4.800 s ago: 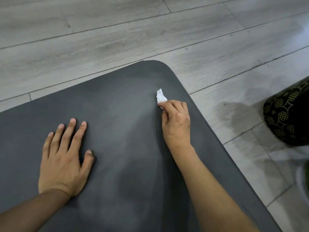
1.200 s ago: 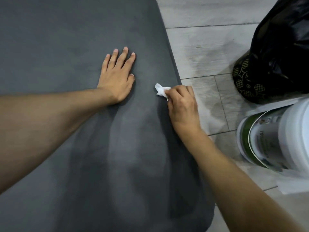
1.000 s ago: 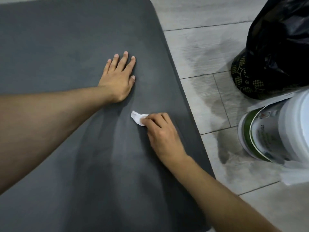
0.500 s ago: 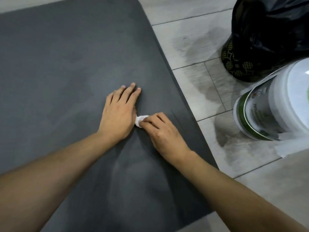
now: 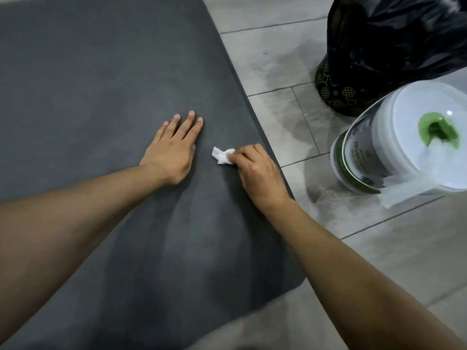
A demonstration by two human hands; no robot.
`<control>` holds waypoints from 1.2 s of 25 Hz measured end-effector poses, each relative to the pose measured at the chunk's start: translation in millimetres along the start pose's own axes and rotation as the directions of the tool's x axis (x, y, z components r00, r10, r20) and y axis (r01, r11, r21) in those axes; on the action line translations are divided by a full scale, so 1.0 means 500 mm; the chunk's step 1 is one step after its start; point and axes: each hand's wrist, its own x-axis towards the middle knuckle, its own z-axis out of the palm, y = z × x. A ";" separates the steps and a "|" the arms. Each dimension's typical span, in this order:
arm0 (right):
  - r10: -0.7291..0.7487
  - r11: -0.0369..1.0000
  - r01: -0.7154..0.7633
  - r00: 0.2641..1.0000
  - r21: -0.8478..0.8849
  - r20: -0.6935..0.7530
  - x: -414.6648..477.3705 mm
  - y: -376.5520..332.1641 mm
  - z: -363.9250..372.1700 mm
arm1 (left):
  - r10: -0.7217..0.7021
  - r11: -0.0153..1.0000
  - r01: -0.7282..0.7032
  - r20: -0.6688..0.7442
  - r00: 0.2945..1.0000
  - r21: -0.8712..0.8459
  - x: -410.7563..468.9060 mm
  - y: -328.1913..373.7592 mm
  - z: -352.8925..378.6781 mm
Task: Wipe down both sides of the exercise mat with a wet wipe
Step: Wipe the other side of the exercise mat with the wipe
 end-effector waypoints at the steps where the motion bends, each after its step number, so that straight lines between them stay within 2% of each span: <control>1: 0.098 0.994 -0.100 0.994 -0.047 -0.039 0.016 0.020 -0.007 | -0.004 1.000 0.003 0.023 1.000 0.003 -0.003 0.004 -0.007; 2: 0.207 0.976 -0.211 0.976 -0.058 -0.062 0.023 0.027 -0.010 | -0.012 1.000 0.012 0.029 1.000 0.005 -0.017 0.015 -0.011; 4: 0.277 0.959 -0.281 0.956 -0.029 -0.094 0.013 -0.003 -0.003 | 0.001 0.999 0.000 -0.007 1.000 0.034 -0.065 0.044 0.006; 6: 0.189 0.982 -0.187 0.981 0.040 -0.045 -0.031 -0.053 0.001 | 0.056 0.998 -0.054 -0.044 0.997 0.044 -0.127 0.071 0.034; 8: 0.020 0.995 -0.023 0.999 0.099 0.029 -0.088 -0.086 -0.010 | 0.043 0.999 -0.042 -0.081 0.996 0.018 -0.163 0.083 0.063; 10: -0.105 0.992 0.099 0.992 0.074 0.075 -0.098 -0.060 -0.027 | 0.016 1.000 -0.014 -0.110 0.994 0.019 -0.164 0.086 0.073; 11: -0.117 0.993 0.115 0.990 0.027 0.076 -0.084 -0.033 -0.031 | 0.004 1.000 -0.002 -0.119 0.993 0.013 -0.161 0.089 0.073; 12: -0.069 0.997 0.071 0.996 -0.034 0.063 -0.064 -0.004 -0.036 | 0.000 1.000 0.002 -0.127 0.992 0.013 -0.163 0.096 0.075; 13: 0.040 0.996 -0.039 0.999 -0.080 0.012 -0.043 0.022 -0.038 | 0.005 1.000 -0.002 -0.139 0.990 0.021 -0.171 0.103 0.078; 15: 0.255 0.963 -0.260 0.964 -0.071 -0.077 -0.027 0.026 -0.031 | 0.015 0.999 -0.009 -0.155 0.988 0.040 -0.198 0.114 0.089; 16: 0.311 0.948 -0.315 0.947 -0.038 -0.081 -0.041 -0.006 -0.025 | 0.014 0.999 -0.008 -0.150 0.989 0.039 -0.209 0.118 0.094; 17: 0.297 0.955 -0.297 0.953 0.005 -0.059 -0.068 -0.047 -0.017 | 0.004 1.000 0.000 -0.146 0.989 0.029 -0.214 0.120 0.099; 19: 0.097 0.990 -0.098 0.995 0.101 0.012 -0.143 -0.119 -0.015 | -0.015 1.000 0.016 -0.141 0.990 0.010 -0.214 0.122 0.106; 21: -0.079 0.993 0.072 0.995 0.097 0.069 -0.175 -0.102 -0.036 | -0.003 1.000 0.006 -0.145 0.989 0.020 -0.212 0.118 0.108; 22: -0.082 0.996 0.079 0.994 0.046 0.072 -0.164 -0.064 -0.045 | 0.002 1.000 0.001 -0.158 0.987 0.021 -0.212 0.119 0.108; 25: 0.151 0.983 -0.154 0.988 -0.104 -0.031 -0.105 0.051 -0.062 | -0.015 1.000 0.015 -0.165 0.986 -0.002 -0.213 0.126 0.107; 27: 0.308 0.947 -0.313 0.949 -0.076 -0.067 -0.106 0.037 -0.064 | -0.038 0.999 0.038 -0.161 0.986 -0.008 -0.213 0.136 0.103; 29: 0.329 0.944 -0.330 0.943 -0.003 -0.043 -0.152 -0.033 -0.057 | -0.063 0.998 0.060 -0.140 0.988 -0.023 -0.209 0.139 0.102; 30: 0.259 0.965 -0.258 0.966 0.039 0.000 -0.186 -0.067 -0.056 | -0.071 0.997 0.068 -0.132 0.989 -0.026 -0.208 0.139 0.102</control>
